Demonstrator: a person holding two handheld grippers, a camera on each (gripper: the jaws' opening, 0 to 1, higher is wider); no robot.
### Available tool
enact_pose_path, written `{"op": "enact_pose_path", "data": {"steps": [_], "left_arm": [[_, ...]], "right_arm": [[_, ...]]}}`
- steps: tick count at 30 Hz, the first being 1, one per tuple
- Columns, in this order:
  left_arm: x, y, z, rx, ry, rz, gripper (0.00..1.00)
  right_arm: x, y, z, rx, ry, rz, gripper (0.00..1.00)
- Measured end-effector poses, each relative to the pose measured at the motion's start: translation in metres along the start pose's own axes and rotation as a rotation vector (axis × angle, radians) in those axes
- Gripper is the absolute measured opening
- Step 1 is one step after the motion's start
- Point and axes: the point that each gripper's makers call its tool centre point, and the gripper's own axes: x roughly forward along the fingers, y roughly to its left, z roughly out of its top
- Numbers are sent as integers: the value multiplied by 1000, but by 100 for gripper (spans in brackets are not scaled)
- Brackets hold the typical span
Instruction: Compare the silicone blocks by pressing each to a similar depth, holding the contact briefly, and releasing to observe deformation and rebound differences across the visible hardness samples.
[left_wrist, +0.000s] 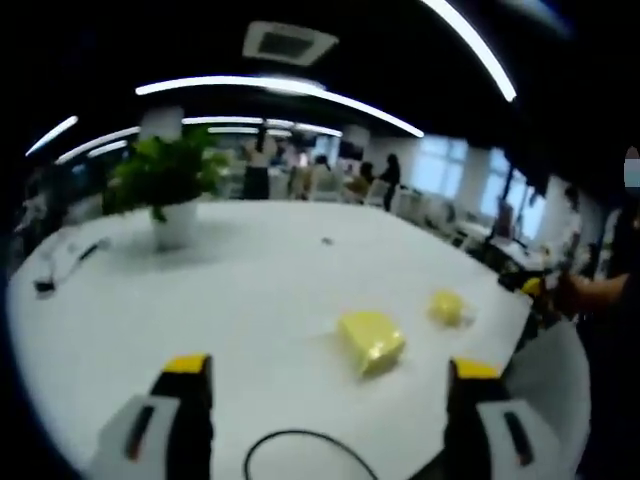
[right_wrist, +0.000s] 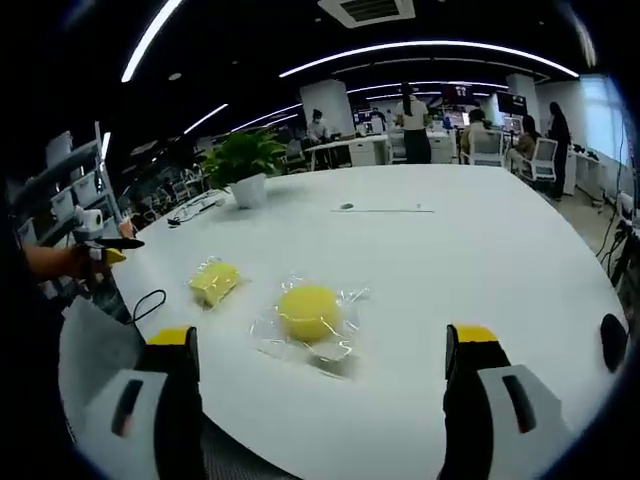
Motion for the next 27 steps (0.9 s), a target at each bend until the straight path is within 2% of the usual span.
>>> {"op": "enact_pose_path", "data": {"steps": [2,4,7,9,19,27], "left_arm": [[-2,4,5,-24,-27,11,100],[-3,3,7,-26,-28,12,100],[-3,2,7,-22,-27,14,100],[-3,-2,9,-25,-29,12,100],[-1,-10,6,-30,-26,2,100],[1,-10,5,-50,-21,1,100]], "right_arm": [[0,1,0,39,-6,11,96],[-2,-6,3,15,-24,-22,96],[-1,-7,1,23,-17,-18,96],[0,-7,7,-20,-52,-19,96],[8,2,7,-34,-40,15,96],[8,-2,8,-37,-55,1,96]]}}
